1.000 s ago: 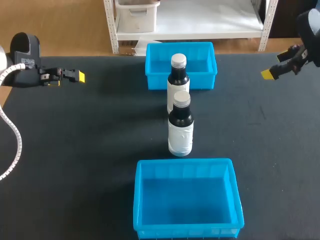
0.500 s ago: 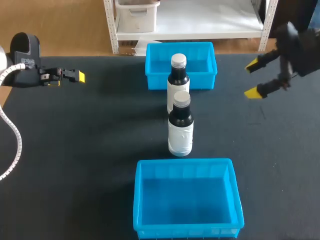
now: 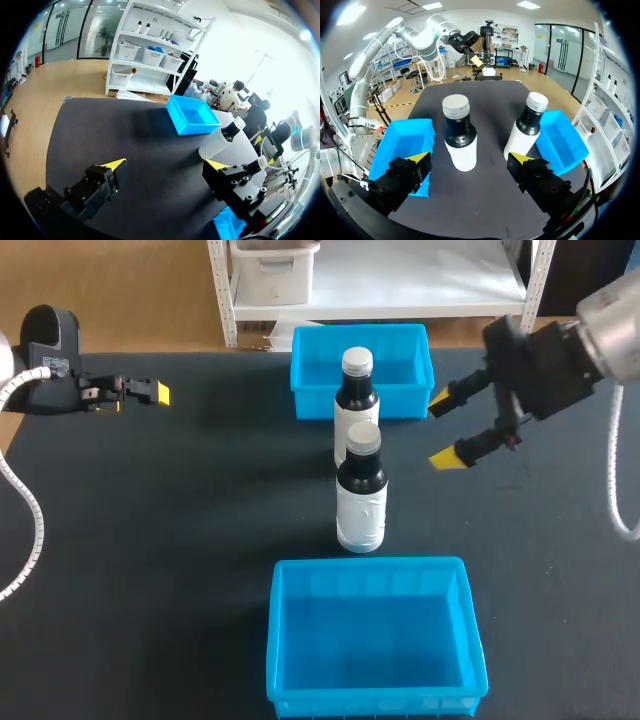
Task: Pick up the bottle, and place it in the far bin if it is heavy, or in the near bin if it is light.
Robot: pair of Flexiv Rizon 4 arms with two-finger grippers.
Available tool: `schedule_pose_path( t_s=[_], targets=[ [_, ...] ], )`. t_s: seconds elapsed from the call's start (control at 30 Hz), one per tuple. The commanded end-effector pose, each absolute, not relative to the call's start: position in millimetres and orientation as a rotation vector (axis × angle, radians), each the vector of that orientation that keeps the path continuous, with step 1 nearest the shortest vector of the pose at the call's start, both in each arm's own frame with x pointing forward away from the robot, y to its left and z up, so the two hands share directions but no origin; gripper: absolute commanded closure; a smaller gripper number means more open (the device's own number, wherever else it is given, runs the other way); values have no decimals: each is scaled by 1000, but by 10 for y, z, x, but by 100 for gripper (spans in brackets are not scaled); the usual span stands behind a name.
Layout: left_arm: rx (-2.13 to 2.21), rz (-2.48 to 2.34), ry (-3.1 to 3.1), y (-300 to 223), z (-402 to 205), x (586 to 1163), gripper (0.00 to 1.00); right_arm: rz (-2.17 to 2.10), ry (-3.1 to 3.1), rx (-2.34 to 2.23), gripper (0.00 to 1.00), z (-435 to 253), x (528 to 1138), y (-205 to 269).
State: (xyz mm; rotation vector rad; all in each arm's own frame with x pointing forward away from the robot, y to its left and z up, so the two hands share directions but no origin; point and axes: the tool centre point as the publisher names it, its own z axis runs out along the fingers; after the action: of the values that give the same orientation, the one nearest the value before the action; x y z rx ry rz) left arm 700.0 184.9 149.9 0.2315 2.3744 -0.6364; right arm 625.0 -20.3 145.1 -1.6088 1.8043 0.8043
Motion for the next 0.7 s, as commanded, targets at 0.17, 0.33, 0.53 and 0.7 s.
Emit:
schedule_pose_path(
  t_s=[0.17,0.33,0.53,0.7],
  targets=[
    [231,-636,2374,1849,1499,7000,0,847,1762,-1632,0,1283,6179,158],
    [231,-636,2374,1849,1499,7000,0,879,1740,-1644,0,1217,6178,303],
    [231,-636,2374,1849,1499,7000,0,912,1716,-1636,0,1207,6185,432],
    [231,-636,2374,1849,1499,7000,0,939,1703,-1630,0,1206,6146,550]
  ],
)
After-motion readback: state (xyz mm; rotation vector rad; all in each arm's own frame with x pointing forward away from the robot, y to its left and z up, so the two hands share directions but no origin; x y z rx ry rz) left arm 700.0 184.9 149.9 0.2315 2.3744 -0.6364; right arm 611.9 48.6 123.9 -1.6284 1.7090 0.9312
